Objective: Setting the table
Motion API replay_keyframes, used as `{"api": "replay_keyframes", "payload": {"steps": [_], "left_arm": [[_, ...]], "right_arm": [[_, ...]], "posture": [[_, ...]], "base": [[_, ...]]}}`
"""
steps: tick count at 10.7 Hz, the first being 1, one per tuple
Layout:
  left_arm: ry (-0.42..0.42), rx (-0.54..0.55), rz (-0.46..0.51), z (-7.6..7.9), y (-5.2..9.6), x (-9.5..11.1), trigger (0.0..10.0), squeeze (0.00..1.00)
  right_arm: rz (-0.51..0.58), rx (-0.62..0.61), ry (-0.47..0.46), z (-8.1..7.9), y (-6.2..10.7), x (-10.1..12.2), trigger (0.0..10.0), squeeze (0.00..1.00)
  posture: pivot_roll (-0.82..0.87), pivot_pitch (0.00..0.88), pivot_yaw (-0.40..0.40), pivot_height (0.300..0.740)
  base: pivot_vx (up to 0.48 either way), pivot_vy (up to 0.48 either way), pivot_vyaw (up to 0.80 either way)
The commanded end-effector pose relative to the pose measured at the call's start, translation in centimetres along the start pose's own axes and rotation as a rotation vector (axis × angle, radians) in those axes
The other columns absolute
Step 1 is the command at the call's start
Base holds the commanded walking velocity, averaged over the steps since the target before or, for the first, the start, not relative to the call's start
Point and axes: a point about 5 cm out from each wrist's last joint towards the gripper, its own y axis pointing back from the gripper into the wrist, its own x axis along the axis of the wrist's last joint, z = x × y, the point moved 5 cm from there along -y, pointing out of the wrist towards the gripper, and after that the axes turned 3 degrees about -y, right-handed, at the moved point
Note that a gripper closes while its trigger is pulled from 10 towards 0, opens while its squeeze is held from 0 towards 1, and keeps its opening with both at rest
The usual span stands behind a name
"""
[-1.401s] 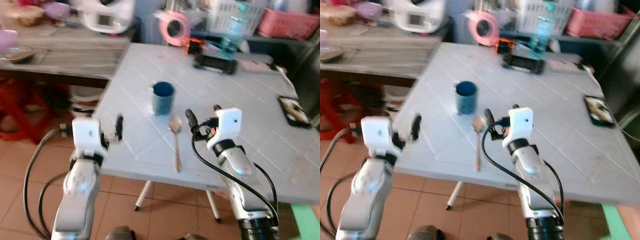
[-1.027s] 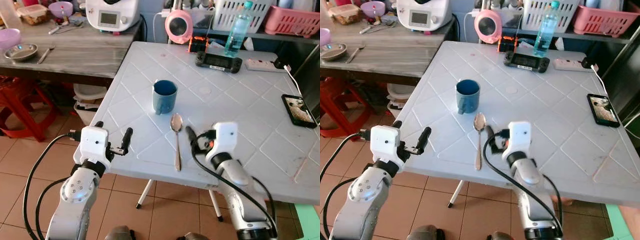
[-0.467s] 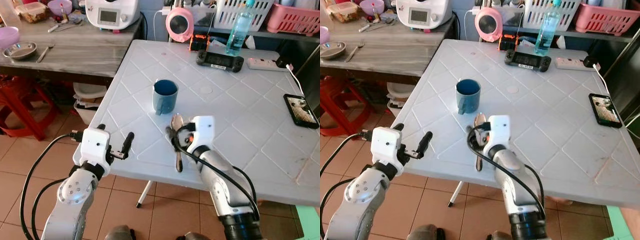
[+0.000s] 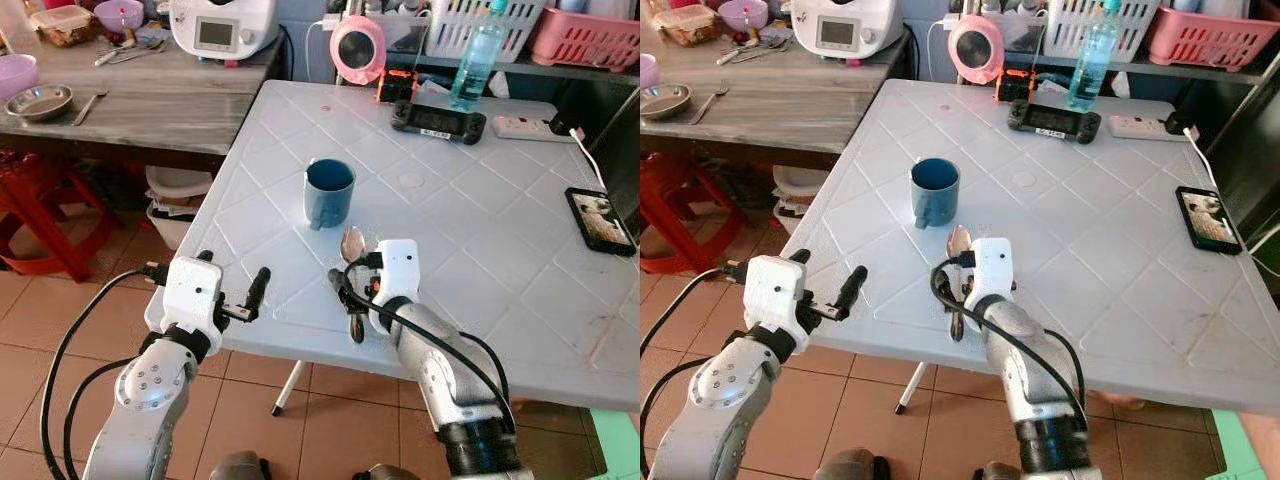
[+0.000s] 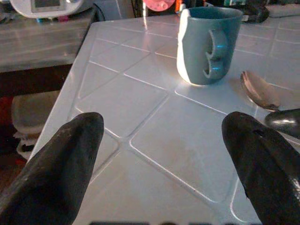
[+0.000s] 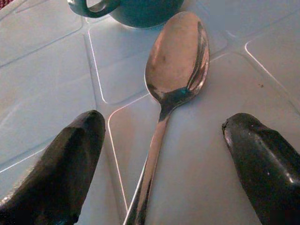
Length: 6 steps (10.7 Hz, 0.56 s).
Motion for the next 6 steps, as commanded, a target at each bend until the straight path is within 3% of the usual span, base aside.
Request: {"api": "replay_keyframes", "payload": {"steps": [1, 3, 4, 5, 6], "left_arm": [[-0.001, -0.021, 0.005, 0.2, -0.1, 0.3, 10.0, 0.0], [0.002, -0.029, 0.0, 0.4, -0.2, 0.3, 10.0, 0.0], [0.006, -0.039, -0.003, 0.7, -0.3, 0.3, 10.0, 0.0], [0.008, -0.046, -0.003, 0.8, -0.3, 0.2, 10.0, 0.0], [0.01, -0.05, -0.005, 0.9, -0.3, 0.2, 10.0, 0.0]], "right_arm": [[-0.039, 0.006, 0.01, 0.0, -0.5, -0.6, 10.0, 0.0], [-0.072, 0.002, 0.069, 0.2, -1.2, -0.7, 10.0, 0.0], [-0.101, 0.016, 0.105, 0.1, -1.5, -1.0, 6.2, 0.0], [-0.13, 0.018, 0.139, 0.4, -1.7, -1.5, 0.0, 0.0], [-0.162, 0.028, 0.155, 0.6, -1.8, -2.2, 0.0, 0.0]], "posture": [[0.1, 0.018, -0.013, 0.74], [0.1, 0.018, -0.015, 0.74], [0.1, 0.018, -0.017, 0.74], [0.1, 0.018, -0.019, 0.74], [0.1, 0.018, -0.021, 0.74]], "base": [[0.0, 0.0, 0.0], [0.0, 0.0, 0.0], [0.0, 0.0, 0.0], [0.0, 0.0, 0.0], [0.0, 0.0, 0.0]]}}
